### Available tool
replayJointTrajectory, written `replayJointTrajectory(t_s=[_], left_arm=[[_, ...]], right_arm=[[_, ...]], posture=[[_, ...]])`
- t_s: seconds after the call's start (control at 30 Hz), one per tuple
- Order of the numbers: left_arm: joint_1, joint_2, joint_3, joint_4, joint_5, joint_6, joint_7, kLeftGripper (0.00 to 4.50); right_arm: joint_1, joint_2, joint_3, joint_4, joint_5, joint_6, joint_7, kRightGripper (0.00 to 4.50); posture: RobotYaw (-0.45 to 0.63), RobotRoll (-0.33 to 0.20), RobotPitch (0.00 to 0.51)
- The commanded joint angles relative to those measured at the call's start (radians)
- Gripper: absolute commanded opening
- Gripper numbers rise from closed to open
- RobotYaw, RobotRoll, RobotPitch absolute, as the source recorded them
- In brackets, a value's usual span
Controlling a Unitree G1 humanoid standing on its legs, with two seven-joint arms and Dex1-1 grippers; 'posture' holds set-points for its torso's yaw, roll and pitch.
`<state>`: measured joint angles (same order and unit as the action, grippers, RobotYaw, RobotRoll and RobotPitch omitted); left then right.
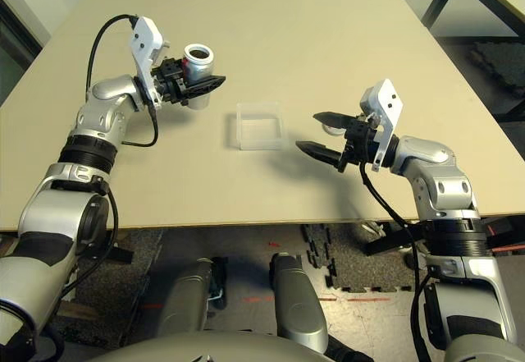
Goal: Pour the medicine from the bottle into the box.
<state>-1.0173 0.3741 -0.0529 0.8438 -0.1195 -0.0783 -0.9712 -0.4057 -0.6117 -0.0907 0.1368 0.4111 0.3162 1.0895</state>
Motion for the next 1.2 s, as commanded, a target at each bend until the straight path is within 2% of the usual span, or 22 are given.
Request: replayJointTrajectory(t_s=[0.03, 0.23, 0.4, 0.47, 0.63, 0.83, 1.0, 1.2], left_arm=[[-0.040, -0.005, -0.090, 0.040, 0.139, -0.120, 0.072, 2.59], [-0.152, -0.006, -0.286, 0.146, 0.465, -0.382, 0.385, 2.59], [-0.291, 0.010, -0.572, 0.228, 0.870, -0.605, 0.766, 2.59], [-0.339, -0.002, -0.672, 0.251, 0.996, -0.650, 0.895, 2.59], [-0.401, -0.045, -0.836, 0.341, 1.185, -0.661, 1.088, 2.59], [-0.494, -0.082, -0.982, 0.432, 1.344, -0.608, 1.225, 2.59], [-0.536, -0.117, -1.006, 0.470, 1.369, -0.585, 1.240, 2.59], [-0.535, -0.136, -1.000, 0.486, 1.361, -0.582, 1.226, 2.59]], right_arm=[[0.010, 0.005, 0.010, -0.001, -0.005, -0.010, -0.007, 4.50], [0.005, 0.012, 0.015, 0.008, -0.010, -0.007, -0.013, 4.50], [-0.001, 0.020, 0.023, 0.021, -0.018, -0.005, -0.020, 4.50], [-0.004, 0.022, 0.024, 0.025, -0.019, -0.002, -0.024, 4.50], [-0.009, 0.029, 0.017, 0.028, -0.012, 0.015, -0.034, 4.50], [-0.014, 0.030, 0.016, 0.032, -0.008, 0.025, -0.034, 4.50], [-0.015, 0.034, 0.019, 0.035, -0.012, 0.025, -0.036, 4.50], [-0.008, 0.036, 0.020, 0.030, -0.015, 0.025, -0.039, 4.50]], posture=[[-0.16, 0.000, 0.139], [-0.15, 0.000, 0.146], [-0.15, 0.000, 0.151], [-0.14, 0.000, 0.153], [-0.13, 0.000, 0.161], [-0.13, 0.000, 0.168], [-0.13, 0.000, 0.169], [-0.14, 0.000, 0.172]])
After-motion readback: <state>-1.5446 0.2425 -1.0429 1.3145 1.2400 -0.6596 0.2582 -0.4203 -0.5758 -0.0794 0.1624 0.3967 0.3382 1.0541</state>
